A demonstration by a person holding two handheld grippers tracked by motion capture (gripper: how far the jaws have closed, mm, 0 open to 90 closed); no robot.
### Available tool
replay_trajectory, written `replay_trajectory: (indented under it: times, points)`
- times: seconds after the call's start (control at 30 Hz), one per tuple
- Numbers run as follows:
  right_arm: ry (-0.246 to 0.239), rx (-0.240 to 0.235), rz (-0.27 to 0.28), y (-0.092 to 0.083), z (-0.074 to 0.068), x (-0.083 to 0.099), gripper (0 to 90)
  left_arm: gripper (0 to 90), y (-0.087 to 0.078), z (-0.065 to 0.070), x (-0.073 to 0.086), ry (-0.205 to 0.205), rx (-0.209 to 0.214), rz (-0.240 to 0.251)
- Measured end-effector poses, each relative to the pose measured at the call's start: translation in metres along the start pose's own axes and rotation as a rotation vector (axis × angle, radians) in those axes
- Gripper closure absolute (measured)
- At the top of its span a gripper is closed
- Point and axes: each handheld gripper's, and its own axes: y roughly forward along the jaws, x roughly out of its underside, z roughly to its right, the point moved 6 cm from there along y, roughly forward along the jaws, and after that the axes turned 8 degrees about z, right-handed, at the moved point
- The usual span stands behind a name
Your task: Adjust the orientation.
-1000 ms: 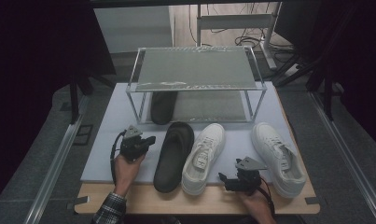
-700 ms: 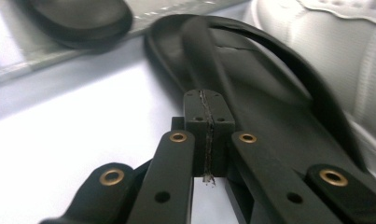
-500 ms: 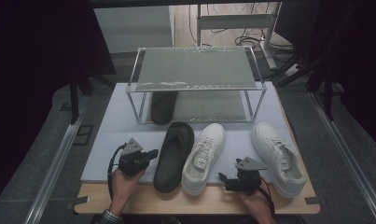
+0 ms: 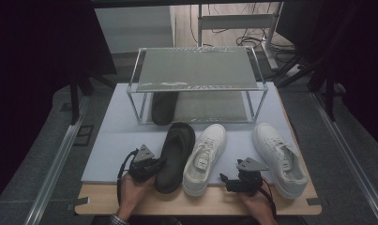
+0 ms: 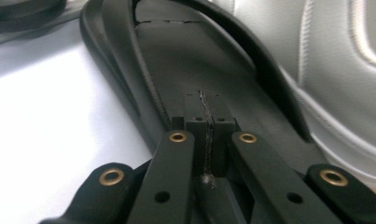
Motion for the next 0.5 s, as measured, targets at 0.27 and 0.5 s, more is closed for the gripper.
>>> replay_trajectory:
  times: [0.27,0.5]
  points:
    - [0.0,0.0,0.0,0.0,0.0,0.0,10.6,89.0,-0.002,-0.01,0.0,0.015,-0.035,-0.005]
    - [0.0,0.0,0.0,0.0,0.0,0.0,10.6,89.0,-0.006,-0.029,0.001,-0.003,-0.082,0.0]
